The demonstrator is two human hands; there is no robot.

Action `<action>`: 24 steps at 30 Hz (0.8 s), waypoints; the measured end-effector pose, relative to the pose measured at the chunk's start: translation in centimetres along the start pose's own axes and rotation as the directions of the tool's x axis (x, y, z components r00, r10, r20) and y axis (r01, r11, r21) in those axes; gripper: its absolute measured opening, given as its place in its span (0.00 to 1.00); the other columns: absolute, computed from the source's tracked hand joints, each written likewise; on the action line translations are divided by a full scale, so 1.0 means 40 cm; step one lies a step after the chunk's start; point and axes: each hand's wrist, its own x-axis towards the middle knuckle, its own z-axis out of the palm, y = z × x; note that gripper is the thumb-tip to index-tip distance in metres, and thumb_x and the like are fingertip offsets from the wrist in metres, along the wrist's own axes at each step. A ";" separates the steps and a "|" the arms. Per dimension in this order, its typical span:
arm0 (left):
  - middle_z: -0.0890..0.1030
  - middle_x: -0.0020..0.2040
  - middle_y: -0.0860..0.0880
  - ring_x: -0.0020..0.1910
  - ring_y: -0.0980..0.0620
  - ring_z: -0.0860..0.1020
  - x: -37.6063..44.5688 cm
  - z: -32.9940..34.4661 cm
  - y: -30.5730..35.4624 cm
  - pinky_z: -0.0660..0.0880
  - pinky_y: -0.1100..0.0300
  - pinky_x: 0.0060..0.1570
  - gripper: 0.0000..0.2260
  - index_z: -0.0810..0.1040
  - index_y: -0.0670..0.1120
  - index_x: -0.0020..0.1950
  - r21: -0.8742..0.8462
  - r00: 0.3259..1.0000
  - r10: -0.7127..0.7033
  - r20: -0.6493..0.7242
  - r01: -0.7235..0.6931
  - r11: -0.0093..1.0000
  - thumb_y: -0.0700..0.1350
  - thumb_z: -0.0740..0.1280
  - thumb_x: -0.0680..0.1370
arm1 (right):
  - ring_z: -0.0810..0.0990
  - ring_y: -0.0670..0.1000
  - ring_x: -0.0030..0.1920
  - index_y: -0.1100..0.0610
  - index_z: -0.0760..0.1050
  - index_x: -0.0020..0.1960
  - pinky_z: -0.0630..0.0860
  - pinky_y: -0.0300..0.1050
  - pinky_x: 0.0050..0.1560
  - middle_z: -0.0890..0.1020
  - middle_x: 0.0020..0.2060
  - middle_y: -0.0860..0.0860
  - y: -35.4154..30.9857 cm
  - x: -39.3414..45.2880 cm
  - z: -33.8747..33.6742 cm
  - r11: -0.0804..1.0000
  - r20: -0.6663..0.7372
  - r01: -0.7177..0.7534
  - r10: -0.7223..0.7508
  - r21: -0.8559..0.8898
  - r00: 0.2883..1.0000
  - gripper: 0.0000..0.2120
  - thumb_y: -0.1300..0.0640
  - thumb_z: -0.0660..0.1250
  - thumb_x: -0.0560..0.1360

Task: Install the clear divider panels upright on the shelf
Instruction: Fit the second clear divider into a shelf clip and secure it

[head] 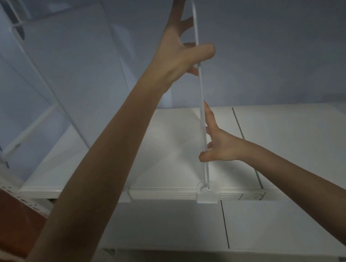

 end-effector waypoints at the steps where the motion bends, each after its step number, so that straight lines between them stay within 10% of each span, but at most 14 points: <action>1: 0.68 0.66 0.44 0.43 0.62 0.79 -0.002 -0.002 -0.002 0.78 0.65 0.33 0.40 0.51 0.51 0.76 0.001 1.000 0.017 0.003 -0.017 1.000 0.37 0.70 0.70 | 0.59 0.55 0.76 0.22 0.27 0.63 0.77 0.33 0.43 0.50 0.77 0.42 -0.001 0.000 0.003 1.000 -0.006 0.005 -0.005 0.003 1.000 0.63 0.62 0.75 0.64; 8: 0.67 0.69 0.41 0.45 0.60 0.80 -0.013 0.004 -0.003 0.81 0.59 0.35 0.42 0.49 0.49 0.76 0.000 0.998 0.055 0.036 -0.055 0.999 0.36 0.70 0.70 | 0.55 0.56 0.77 0.26 0.29 0.68 0.74 0.54 0.58 0.49 0.77 0.42 -0.005 -0.017 0.014 1.000 -0.029 0.009 -0.008 0.027 1.000 0.63 0.64 0.74 0.64; 15: 0.65 0.69 0.41 0.49 0.63 0.80 -0.031 0.021 0.001 0.82 0.54 0.36 0.42 0.48 0.46 0.76 -0.032 0.991 0.110 0.069 -0.108 0.994 0.33 0.68 0.68 | 0.69 0.43 0.68 0.39 0.28 0.73 0.76 0.35 0.48 0.58 0.72 0.42 -0.004 -0.038 0.020 1.000 -0.030 -0.006 0.007 0.028 1.000 0.61 0.72 0.72 0.67; 18: 0.61 0.72 0.43 0.64 0.51 0.70 -0.044 0.047 -0.010 0.79 0.65 0.45 0.42 0.50 0.48 0.75 -0.035 0.983 0.162 0.090 -0.159 0.987 0.32 0.69 0.67 | 0.72 0.28 0.56 0.48 0.29 0.75 0.75 0.30 0.40 0.60 0.64 0.34 0.019 -0.059 0.032 1.000 -0.053 0.007 -0.006 0.022 0.999 0.60 0.74 0.71 0.67; 24: 0.60 0.71 0.46 0.65 0.53 0.65 -0.038 0.053 -0.023 0.73 0.75 0.51 0.42 0.50 0.50 0.72 -0.009 0.975 0.203 0.086 -0.203 0.979 0.32 0.71 0.68 | 0.71 0.27 0.56 0.45 0.29 0.75 0.75 0.28 0.44 0.59 0.62 0.27 0.038 -0.059 0.032 1.000 -0.066 0.005 -0.004 0.025 0.998 0.60 0.70 0.73 0.67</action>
